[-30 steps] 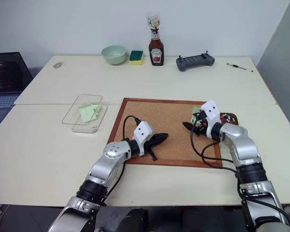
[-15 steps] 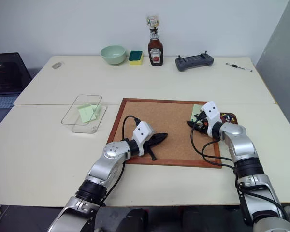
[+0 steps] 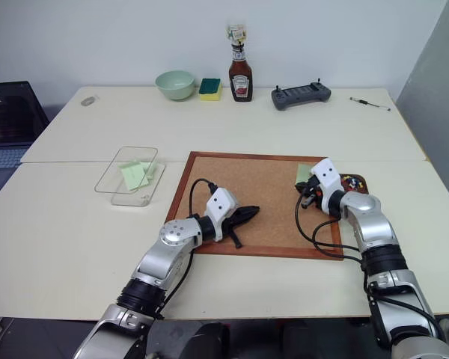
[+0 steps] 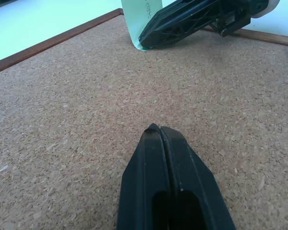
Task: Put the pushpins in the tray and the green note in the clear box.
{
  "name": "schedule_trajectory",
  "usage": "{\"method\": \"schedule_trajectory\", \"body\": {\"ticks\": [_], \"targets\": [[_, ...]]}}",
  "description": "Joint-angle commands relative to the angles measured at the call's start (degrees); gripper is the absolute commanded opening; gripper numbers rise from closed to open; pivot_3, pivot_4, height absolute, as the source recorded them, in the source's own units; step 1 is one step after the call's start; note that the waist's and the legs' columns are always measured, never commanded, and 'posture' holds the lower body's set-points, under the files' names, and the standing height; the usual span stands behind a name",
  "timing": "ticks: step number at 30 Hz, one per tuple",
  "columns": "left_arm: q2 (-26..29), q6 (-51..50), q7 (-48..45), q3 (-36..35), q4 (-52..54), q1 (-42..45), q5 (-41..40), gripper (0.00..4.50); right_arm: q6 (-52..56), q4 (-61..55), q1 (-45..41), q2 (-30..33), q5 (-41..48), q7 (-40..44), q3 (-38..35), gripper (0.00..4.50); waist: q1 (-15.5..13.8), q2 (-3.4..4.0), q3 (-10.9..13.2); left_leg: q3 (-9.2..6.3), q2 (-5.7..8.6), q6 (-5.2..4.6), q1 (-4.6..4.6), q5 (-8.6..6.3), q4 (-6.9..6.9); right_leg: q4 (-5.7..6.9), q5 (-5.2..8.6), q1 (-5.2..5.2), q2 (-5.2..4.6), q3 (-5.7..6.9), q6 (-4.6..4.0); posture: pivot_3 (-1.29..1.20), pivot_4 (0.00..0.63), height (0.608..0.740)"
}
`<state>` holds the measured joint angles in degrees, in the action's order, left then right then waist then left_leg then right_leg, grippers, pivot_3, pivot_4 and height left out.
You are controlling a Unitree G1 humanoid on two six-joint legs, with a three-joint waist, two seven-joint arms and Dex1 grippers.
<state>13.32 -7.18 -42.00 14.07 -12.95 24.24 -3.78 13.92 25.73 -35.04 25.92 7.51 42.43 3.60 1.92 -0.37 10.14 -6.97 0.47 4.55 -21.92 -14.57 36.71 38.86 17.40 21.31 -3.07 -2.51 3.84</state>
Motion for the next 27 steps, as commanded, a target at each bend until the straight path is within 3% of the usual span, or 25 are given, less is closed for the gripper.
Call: {"method": "schedule_trajectory", "body": {"ticks": [1,13,27], "targets": [[0.21,-1.07,-0.48,1.52,-1.23,-2.07,0.90,0.00,-2.67,-2.93,-0.96,-0.16,1.30,0.89,-1.69,0.05,0.00,0.00,0.00,0.00,0.00,0.00,0.00,0.00,0.00,0.00,0.00,0.00,0.00,0.00,0.00,0.00,0.150,0.740],[-0.58,-0.67,0.35,1.00,-1.75,-1.80,0.61,0.00,-1.61,-13.19,0.13,1.02,3.76,3.92,-2.42,0.05,-0.02,0.01,0.00,-0.01,0.00,0.00,-0.01,0.00,-0.02,-0.01,0.00,0.00,0.00,0.00,0.00,0.00,0.150,0.740],[-1.10,-0.13,1.90,-1.10,-2.23,-0.91,0.11,0.00,-1.67,-15.49,1.61,1.44,2.97,4.53,-1.67,0.05,-0.07,0.01,0.00,-0.02,0.01,0.00,0.00,0.00,-0.01,0.00,0.00,0.00,-0.01,0.00,0.00,0.00,0.150,0.740]]}}
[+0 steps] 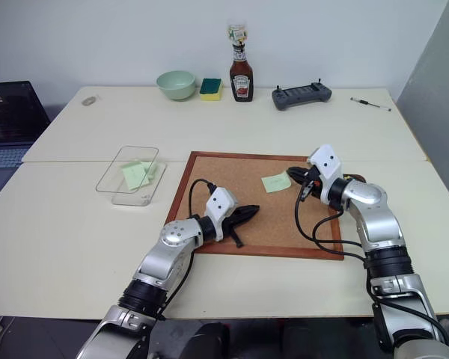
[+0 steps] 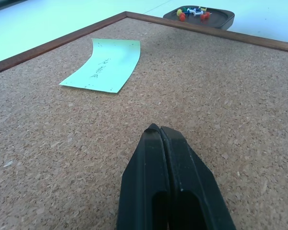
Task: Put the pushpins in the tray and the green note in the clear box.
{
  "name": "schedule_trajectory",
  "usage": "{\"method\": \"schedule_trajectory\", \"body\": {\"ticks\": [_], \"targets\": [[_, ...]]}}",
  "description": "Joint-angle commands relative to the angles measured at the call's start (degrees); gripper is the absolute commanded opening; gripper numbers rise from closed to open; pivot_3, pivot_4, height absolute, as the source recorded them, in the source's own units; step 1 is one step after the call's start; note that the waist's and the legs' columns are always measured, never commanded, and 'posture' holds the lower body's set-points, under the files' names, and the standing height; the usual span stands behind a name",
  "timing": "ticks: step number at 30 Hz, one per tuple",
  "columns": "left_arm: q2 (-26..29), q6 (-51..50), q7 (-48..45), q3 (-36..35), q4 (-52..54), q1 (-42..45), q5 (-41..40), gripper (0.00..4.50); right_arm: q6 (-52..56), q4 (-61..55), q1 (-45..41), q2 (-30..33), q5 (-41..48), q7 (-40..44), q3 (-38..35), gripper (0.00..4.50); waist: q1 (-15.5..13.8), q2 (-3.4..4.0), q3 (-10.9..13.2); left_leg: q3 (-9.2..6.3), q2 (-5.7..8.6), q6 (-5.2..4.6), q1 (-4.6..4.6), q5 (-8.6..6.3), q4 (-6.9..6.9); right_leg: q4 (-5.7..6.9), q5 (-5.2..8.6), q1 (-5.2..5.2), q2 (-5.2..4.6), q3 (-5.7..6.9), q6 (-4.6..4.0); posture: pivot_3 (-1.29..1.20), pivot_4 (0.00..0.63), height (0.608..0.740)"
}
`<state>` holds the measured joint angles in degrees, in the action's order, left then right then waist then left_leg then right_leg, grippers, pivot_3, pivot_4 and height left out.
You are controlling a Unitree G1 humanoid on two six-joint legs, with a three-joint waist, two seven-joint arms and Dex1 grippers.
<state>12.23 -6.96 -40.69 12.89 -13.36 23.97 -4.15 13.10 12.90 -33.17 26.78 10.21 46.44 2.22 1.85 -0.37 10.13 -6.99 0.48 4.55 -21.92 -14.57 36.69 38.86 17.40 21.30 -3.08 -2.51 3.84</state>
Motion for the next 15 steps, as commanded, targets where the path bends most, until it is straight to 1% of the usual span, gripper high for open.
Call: {"method": "schedule_trajectory", "body": {"ticks": [1,9,15], "targets": [[0.01,-0.33,0.61,0.08,-1.71,-0.71,0.48,0.00,-0.85,-2.76,-0.13,0.68,0.28,0.48,-0.32,0.05,0.00,0.00,0.00,0.00,0.00,0.00,0.00,0.00,0.00,0.00,0.00,0.00,0.00,0.00,0.00,0.00,0.150,0.740],[0.15,-0.11,1.73,-1.15,0.95,-0.31,0.02,0.00,0.57,-4.21,1.85,2.61,1.33,-1.01,-3.01,0.05,0.00,0.00,0.00,0.01,0.00,0.00,-0.01,0.00,0.00,0.00,0.00,0.01,0.00,0.00,0.00,0.00,0.150,0.740],[0.21,0.28,3.19,-1.86,3.64,0.06,-0.04,0.00,1.91,-6.17,3.73,2.71,1.81,-2.80,-4.61,0.05,0.09,-0.04,0.03,0.00,-0.02,0.00,-0.05,0.00,0.00,0.01,0.00,0.07,0.01,0.00,0.00,0.00,0.150,0.740]]}}
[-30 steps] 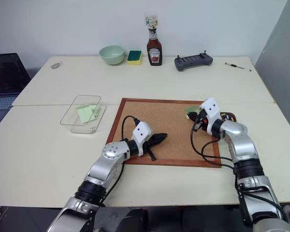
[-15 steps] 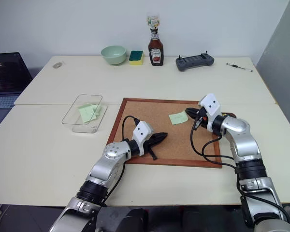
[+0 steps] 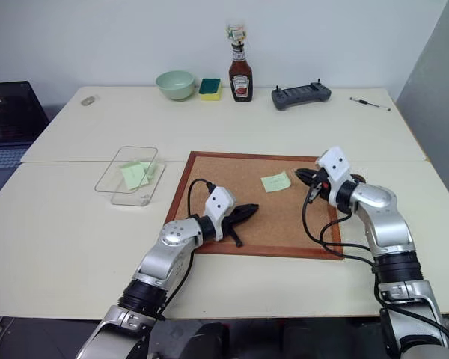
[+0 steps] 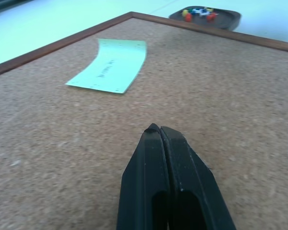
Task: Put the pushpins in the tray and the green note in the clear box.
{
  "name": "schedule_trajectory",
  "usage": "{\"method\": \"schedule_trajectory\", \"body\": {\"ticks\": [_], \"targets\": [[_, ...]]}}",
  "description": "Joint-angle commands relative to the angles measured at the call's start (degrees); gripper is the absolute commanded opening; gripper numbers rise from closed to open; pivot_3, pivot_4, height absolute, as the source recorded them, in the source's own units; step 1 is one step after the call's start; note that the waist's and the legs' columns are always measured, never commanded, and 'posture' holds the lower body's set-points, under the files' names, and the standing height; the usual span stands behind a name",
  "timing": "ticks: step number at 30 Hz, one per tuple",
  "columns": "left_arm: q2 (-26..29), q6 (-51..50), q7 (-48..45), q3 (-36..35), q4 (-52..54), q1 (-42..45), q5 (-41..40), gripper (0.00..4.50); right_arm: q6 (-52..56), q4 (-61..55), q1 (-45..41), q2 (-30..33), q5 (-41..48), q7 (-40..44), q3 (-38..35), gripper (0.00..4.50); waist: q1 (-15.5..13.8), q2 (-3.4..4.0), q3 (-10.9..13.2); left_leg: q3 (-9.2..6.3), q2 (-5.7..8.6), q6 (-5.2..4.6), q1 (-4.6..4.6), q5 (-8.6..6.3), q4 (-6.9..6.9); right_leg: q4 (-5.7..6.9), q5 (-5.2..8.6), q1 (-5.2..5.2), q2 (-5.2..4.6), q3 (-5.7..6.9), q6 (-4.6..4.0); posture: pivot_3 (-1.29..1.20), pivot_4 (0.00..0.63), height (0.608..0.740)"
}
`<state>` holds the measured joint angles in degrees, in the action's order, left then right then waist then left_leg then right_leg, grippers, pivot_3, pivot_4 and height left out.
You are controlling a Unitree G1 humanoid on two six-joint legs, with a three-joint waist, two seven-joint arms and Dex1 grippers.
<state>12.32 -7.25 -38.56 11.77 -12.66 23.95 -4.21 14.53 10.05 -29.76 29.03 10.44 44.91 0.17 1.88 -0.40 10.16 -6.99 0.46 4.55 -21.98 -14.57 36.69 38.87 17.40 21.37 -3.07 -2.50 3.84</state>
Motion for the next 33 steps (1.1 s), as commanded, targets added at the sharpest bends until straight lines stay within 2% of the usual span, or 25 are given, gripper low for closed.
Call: {"method": "schedule_trajectory", "body": {"ticks": [1,4,13,23,33], "targets": [[0.14,0.65,1.33,-0.71,3.47,0.09,0.11,0.00,0.91,-3.55,0.59,0.49,1.73,-1.82,-3.11,0.05,0.10,-0.01,0.01,0.01,0.00,0.00,-0.01,0.00,0.00,0.00,0.00,0.02,0.00,-0.01,0.00,0.00,0.150,0.740],[0.50,0.16,1.55,-0.69,6.06,-0.12,-0.04,0.00,2.35,-3.98,1.76,1.26,1.72,-3.79,-5.06,0.05,-0.02,-0.03,0.02,-0.01,0.00,0.00,-0.04,0.00,-0.01,0.00,0.00,0.04,0.00,0.00,0.00,0.00,0.150,0.740],[2.78,-1.26,0.76,0.13,10.50,-1.96,-0.05,0.00,5.96,0.32,3.57,5.89,-5.71,-13.67,-6.24,0.05,0.10,-0.05,0.04,0.03,0.00,0.00,-0.07,0.00,-0.02,-0.03,0.00,0.05,0.00,-0.02,0.00,0.00,0.150,0.740],[3.27,-1.06,0.08,0.81,10.18,-2.12,0.23,0.00,6.49,4.37,1.63,6.27,-8.53,-16.30,-4.72,0.05,0.07,-0.07,0.05,0.05,0.00,0.00,-0.07,0.00,-0.02,-0.03,0.00,0.05,0.00,-0.03,0.00,0.00,0.150,0.740],[3.72,-0.72,-0.09,0.81,10.12,-2.61,0.35,0.00,6.11,5.33,1.04,6.23,-8.61,-16.74,-5.38,1.99,0.06,-0.07,0.05,0.04,0.00,0.00,-0.07,0.00,-0.02,-0.03,0.00,0.05,0.00,-0.03,0.00,0.00,0.150,0.740]]}}
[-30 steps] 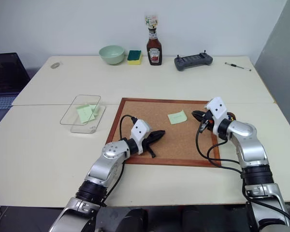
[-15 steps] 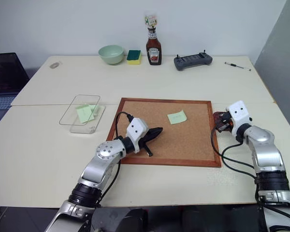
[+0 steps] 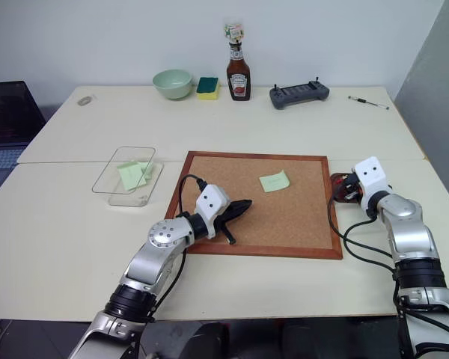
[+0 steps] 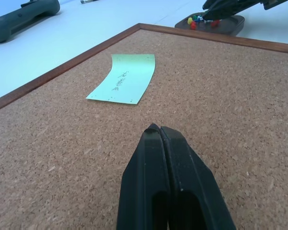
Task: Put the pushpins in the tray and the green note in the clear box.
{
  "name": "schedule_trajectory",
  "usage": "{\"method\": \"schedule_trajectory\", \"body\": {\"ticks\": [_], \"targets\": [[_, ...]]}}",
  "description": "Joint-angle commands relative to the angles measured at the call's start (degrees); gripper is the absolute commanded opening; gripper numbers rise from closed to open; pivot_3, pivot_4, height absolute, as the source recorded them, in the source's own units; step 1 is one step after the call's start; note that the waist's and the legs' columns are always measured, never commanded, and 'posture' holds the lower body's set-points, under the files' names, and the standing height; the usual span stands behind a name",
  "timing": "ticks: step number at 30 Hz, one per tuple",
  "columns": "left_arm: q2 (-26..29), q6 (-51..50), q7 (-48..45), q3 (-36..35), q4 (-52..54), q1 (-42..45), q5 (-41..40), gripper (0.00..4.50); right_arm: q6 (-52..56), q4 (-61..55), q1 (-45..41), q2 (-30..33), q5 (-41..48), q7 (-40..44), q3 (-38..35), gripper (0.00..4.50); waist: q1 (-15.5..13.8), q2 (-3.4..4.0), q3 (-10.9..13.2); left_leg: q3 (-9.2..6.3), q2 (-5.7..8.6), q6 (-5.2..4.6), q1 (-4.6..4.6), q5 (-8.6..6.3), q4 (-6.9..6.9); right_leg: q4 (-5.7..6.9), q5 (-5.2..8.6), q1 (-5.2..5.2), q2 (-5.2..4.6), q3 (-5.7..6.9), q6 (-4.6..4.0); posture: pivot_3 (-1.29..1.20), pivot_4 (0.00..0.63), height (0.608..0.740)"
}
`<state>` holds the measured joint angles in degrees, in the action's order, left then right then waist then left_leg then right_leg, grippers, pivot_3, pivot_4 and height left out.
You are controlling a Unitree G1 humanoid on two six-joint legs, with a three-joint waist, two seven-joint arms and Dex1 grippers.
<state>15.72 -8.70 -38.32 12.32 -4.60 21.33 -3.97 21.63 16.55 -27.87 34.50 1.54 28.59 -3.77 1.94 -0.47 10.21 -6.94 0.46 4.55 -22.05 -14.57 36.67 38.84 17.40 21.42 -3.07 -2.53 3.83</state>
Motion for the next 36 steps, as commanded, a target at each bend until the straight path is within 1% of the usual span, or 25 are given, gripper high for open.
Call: {"method": "schedule_trajectory", "body": {"ticks": [1,12,13,20,22,26,36], "targets": [[0.36,0.75,-0.35,0.23,2.02,-0.01,0.09,0.00,-0.86,-1.46,-0.71,0.79,0.42,-0.38,-1.58,2.24,0.00,0.00,0.00,0.00,0.00,0.00,0.00,0.00,0.00,0.00,0.00,0.00,0.00,0.00,0.00,0.00,0.150,0.740],[0.60,1.18,-0.32,0.03,1.15,0.18,0.05,0.00,0.35,-3.58,0.02,1.33,1.26,-0.10,-2.46,4.44,0.00,0.00,0.00,0.00,0.00,0.00,0.00,0.00,0.00,0.00,0.00,0.00,0.00,0.00,0.00,0.00,0.150,0.740],[0.60,1.20,-0.30,0.03,1.10,0.21,0.07,0.00,0.22,-3.41,-0.01,1.45,1.06,-0.26,-2.35,4.49,-0.01,0.00,0.00,0.00,0.00,0.00,0.00,0.00,0.00,0.00,0.00,0.00,0.00,0.00,0.00,0.00,0.150,0.740],[0.56,1.24,-0.12,-0.06,1.01,0.28,0.09,0.00,-0.65,-2.08,-0.43,1.88,-0.40,-1.17,-1.73,4.49,-0.01,0.00,0.00,0.00,0.00,0.00,0.00,0.00,0.00,0.00,0.00,0.00,0.00,0.00,0.00,0.00,0.150,0.740],[0.57,1.25,-0.04,-0.09,1.01,0.24,0.11,0.00,-0.87,-2.78,-0.76,0.96,1.53,-0.73,-2.99,4.49,0.00,0.00,0.00,0.00,0.00,0.00,0.00,0.00,0.00,0.00,0.00,0.00,0.00,0.00,0.00,0.00,0.150,0.740],[0.77,1.29,0.03,-0.34,1.01,0.00,0.05,0.00,2.36,-6.53,-0.41,-0.83,7.07,2.03,-5.08,4.49,0.02,0.00,0.00,0.00,0.00,0.00,0.00,0.00,0.00,0.00,0.00,0.00,0.00,0.00,0.00,0.00,0.150,0.740],[1.39,1.38,0.19,-1.24,0.63,0.08,-0.26,0.00,9.04,-15.07,1.68,-5.80,14.11,6.39,-2.34,4.49,0.08,0.00,0.01,-0.02,-0.01,0.00,0.00,0.00,0.00,0.01,0.00,0.00,0.00,0.01,0.00,0.00,0.150,0.740]]}}
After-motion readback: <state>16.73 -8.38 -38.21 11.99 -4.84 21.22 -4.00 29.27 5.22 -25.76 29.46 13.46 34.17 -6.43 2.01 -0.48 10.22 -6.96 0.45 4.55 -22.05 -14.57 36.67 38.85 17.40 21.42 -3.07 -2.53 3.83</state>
